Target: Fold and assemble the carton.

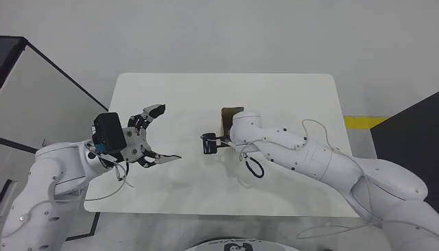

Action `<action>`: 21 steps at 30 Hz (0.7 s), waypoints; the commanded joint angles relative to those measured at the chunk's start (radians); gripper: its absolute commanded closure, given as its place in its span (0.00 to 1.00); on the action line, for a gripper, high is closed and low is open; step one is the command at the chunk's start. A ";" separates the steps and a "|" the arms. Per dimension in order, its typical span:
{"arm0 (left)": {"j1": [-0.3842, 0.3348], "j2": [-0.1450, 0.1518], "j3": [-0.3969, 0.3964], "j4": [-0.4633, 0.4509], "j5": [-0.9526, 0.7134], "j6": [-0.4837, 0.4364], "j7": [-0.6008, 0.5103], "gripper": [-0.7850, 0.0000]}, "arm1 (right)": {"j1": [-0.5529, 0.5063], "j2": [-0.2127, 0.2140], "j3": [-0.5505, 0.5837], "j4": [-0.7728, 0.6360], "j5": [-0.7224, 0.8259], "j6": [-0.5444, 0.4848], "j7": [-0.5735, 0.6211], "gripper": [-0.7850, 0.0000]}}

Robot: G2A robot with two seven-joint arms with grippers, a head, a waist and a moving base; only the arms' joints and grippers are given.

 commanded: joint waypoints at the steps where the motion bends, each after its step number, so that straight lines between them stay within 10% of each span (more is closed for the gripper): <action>1: 0.000 0.000 0.000 0.000 0.000 0.000 0.000 0.00 | -0.006 0.002 0.010 -0.009 -0.004 0.004 0.000 0.62; 21: 0.000 0.000 0.000 0.000 0.000 0.000 0.000 0.00 | -0.295 0.211 0.423 -0.384 -0.015 0.000 -0.097 0.51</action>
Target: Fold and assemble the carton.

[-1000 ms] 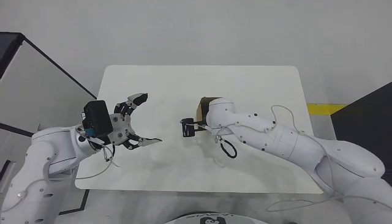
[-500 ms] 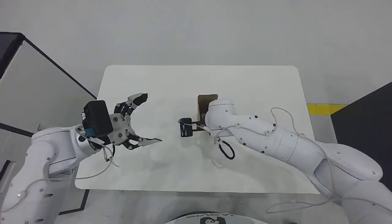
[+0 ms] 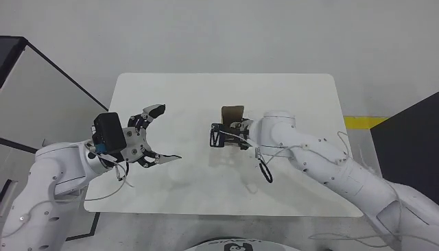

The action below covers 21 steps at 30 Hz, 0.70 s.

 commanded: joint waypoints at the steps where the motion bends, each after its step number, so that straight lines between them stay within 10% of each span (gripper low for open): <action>1: 0.000 0.000 0.000 0.000 0.000 0.000 0.000 0.00 | -0.056 0.026 0.074 -0.034 0.010 -0.009 -0.042 0.51; 9: 0.000 0.000 0.000 0.000 0.000 0.000 0.000 0.00 | -0.315 0.119 0.398 -0.092 0.126 -0.123 -0.314 0.41; 10: 0.000 0.000 0.000 0.000 0.000 0.000 0.000 0.00 | -0.329 0.123 0.417 -0.090 0.144 -0.138 -0.335 0.28; 11: 0.000 0.000 0.000 0.000 0.000 0.000 0.000 0.00 | -0.329 0.123 0.417 -0.090 0.144 -0.138 -0.335 0.16; 20: 0.000 0.000 0.000 0.000 0.000 0.000 0.000 0.00 | -0.329 0.123 0.417 -0.090 0.144 -0.138 -0.335 0.16; 21: 0.000 0.000 0.000 0.000 0.000 0.000 0.000 0.00 | -0.332 0.122 0.415 -0.088 0.153 -0.137 -0.344 0.00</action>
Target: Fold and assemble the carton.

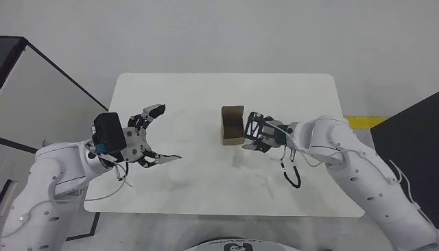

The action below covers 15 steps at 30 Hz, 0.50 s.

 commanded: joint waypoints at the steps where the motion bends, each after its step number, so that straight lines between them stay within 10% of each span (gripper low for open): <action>1: 0.000 0.000 0.000 0.000 0.000 0.000 0.000 0.00 | -0.011 -0.001 0.002 0.013 0.060 -0.012 -0.046 0.00; 15: 0.000 0.000 0.000 0.000 0.000 0.000 0.000 0.00 | 0.065 0.014 0.070 0.385 1.027 -0.017 0.168 0.00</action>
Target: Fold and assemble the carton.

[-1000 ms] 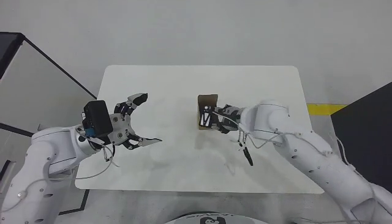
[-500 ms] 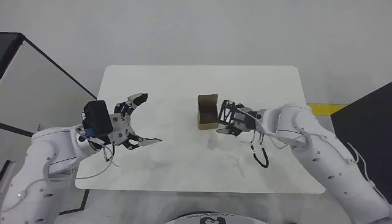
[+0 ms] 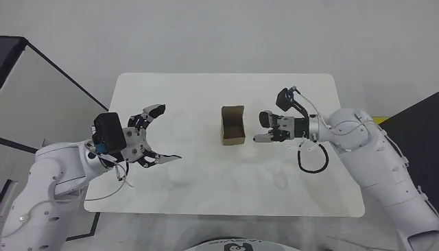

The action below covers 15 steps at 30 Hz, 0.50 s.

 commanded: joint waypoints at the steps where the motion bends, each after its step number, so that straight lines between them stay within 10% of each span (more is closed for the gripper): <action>1: 0.000 0.000 0.000 0.000 0.000 0.000 0.000 0.00 | 0.004 -0.001 -0.001 0.018 0.074 0.013 0.010 0.00; 15: -0.024 0.004 0.131 0.035 -0.126 0.021 -0.189 0.00 | 0.024 -0.012 -0.033 0.073 0.165 0.154 0.015 0.00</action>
